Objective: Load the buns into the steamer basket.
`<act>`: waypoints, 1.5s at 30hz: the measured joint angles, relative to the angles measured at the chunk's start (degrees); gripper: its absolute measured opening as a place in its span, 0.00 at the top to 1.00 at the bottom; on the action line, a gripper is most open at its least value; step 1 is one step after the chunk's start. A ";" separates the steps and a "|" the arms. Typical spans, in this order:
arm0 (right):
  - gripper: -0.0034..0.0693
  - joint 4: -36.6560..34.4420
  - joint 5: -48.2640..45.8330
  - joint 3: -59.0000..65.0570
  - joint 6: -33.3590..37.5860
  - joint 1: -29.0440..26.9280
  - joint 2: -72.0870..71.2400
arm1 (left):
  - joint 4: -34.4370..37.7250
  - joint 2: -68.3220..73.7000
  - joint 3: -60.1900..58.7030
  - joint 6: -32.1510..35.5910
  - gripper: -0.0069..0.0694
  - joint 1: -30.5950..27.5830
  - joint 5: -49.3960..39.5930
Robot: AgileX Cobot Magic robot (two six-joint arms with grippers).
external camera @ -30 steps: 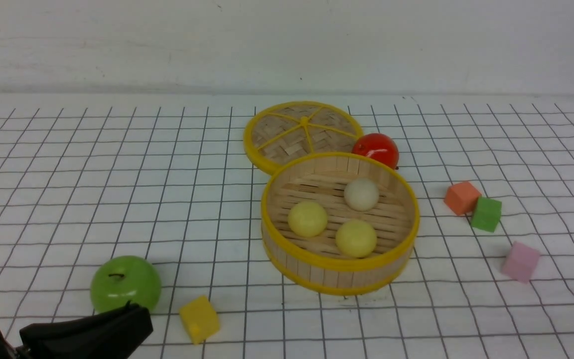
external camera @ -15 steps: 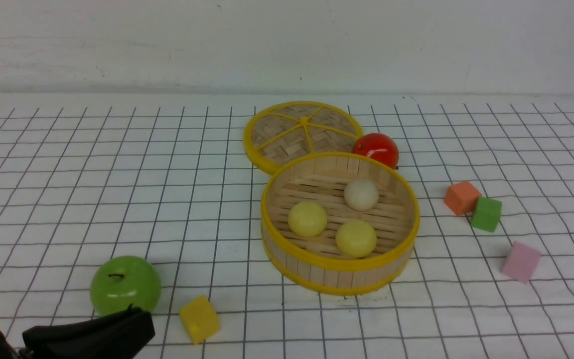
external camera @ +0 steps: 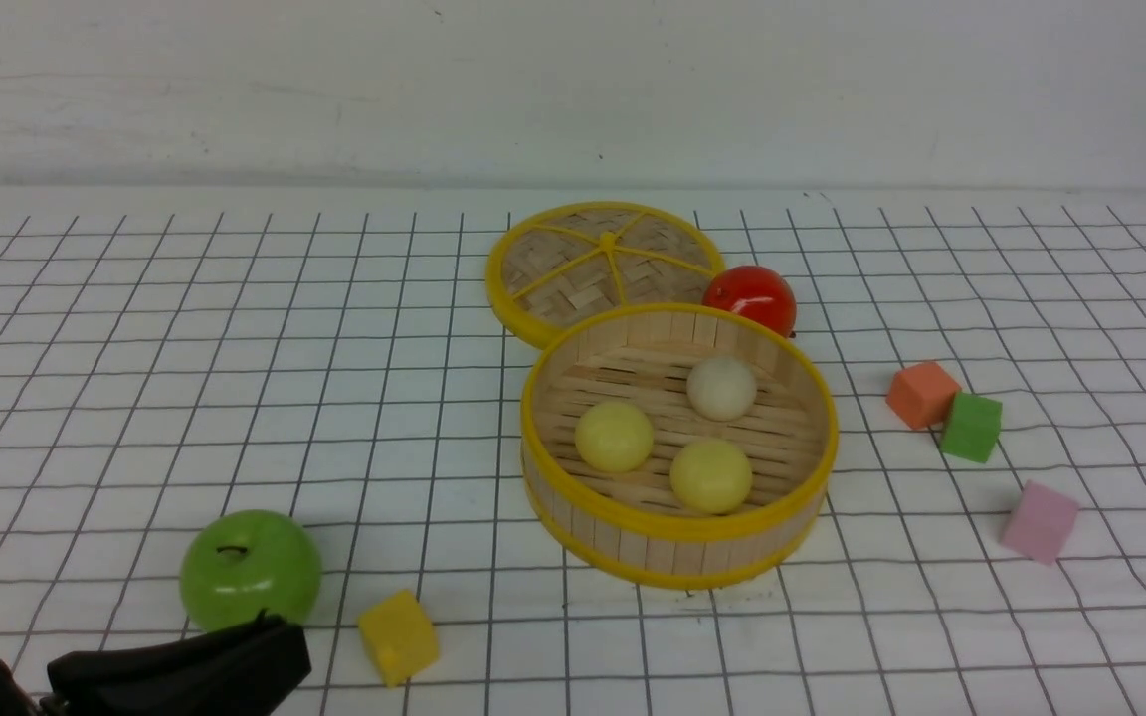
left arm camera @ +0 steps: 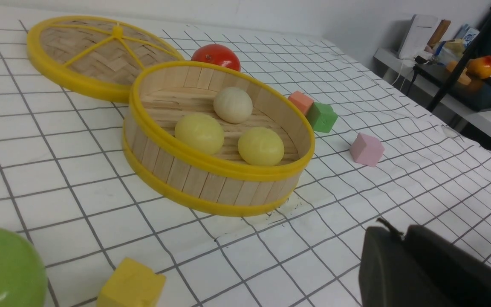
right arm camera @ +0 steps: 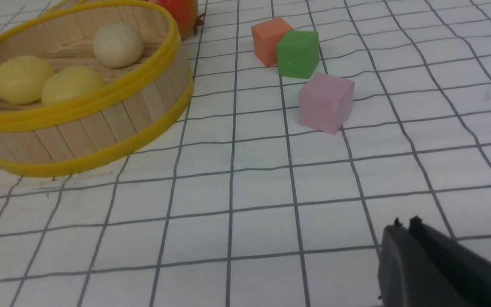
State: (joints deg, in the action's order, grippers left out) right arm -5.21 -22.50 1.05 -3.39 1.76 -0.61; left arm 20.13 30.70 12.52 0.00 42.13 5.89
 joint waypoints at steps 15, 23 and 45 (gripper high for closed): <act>0.92 -0.04 0.00 0.00 -0.05 -0.02 0.00 | -0.45 -0.12 0.00 1.04 0.86 -3.81 1.35; 0.91 -0.04 0.00 0.00 -0.05 -0.02 0.00 | -10.06 -10.51 -0.28 -3.66 0.93 -20.35 -3.32; 0.86 -0.12 0.00 0.00 -0.05 -0.02 -0.02 | -11.41 -31.30 -14.29 -10.57 0.93 -35.32 -27.75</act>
State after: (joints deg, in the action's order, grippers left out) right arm -5.33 -22.50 1.05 -3.44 1.74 -0.63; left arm 8.72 -0.60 -1.78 -10.57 6.81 -21.86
